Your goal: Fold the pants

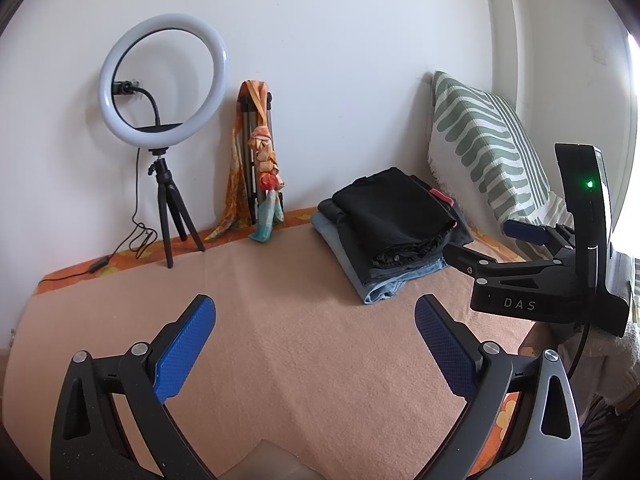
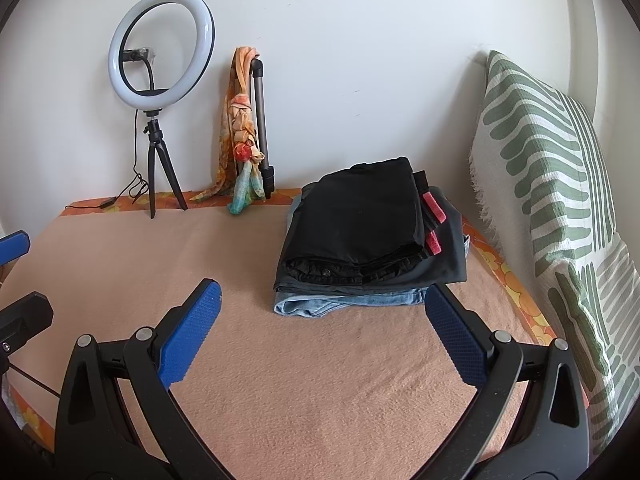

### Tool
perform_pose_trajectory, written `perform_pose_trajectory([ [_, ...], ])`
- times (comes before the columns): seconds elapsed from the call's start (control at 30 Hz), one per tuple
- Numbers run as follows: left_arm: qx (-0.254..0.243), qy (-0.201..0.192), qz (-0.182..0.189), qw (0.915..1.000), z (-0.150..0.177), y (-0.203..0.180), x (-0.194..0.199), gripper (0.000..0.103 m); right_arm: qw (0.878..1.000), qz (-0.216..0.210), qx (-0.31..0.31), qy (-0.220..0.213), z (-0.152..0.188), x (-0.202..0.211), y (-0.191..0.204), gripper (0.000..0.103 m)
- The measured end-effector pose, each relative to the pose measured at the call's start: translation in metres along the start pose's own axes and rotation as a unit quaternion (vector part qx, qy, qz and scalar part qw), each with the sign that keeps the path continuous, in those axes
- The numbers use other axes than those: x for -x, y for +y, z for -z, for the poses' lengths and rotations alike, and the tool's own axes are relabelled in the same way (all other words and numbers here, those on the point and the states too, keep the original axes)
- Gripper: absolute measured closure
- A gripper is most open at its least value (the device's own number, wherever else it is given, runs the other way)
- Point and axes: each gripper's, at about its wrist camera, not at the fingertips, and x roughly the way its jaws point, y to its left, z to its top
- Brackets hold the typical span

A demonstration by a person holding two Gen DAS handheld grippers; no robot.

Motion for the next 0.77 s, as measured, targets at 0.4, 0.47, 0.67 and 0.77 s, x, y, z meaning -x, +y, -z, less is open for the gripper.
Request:
perform_pose_trajectory([
  [0.4, 0.003, -0.001, -0.006, 1.0, 0.0008, 0.0008, 0.001, 0.003, 1.0, -0.002, 0.001, 0.001, 0.0001, 0.0005, 0.0017, 0.0],
  [0.47, 0.003, -0.001, -0.005, 1.0, 0.001, 0.0019, 0.0006, 0.003, 1.0, -0.002, 0.001, 0.001, -0.0001, 0.0003, 0.0021, 0.0],
  [0.67, 0.002, -0.002, -0.005, 1.0, 0.0006, 0.0017, 0.0018, 0.003, 1.0, -0.002, 0.001, 0.001, -0.0003, 0.0005, 0.0022, 0.0],
  [0.77, 0.004, -0.001, -0.004, 1.0, 0.0003, 0.0028, 0.0023, 0.003, 1.0, -0.002, 0.001, 0.001, 0.0, 0.001, 0.0024, 0.0],
])
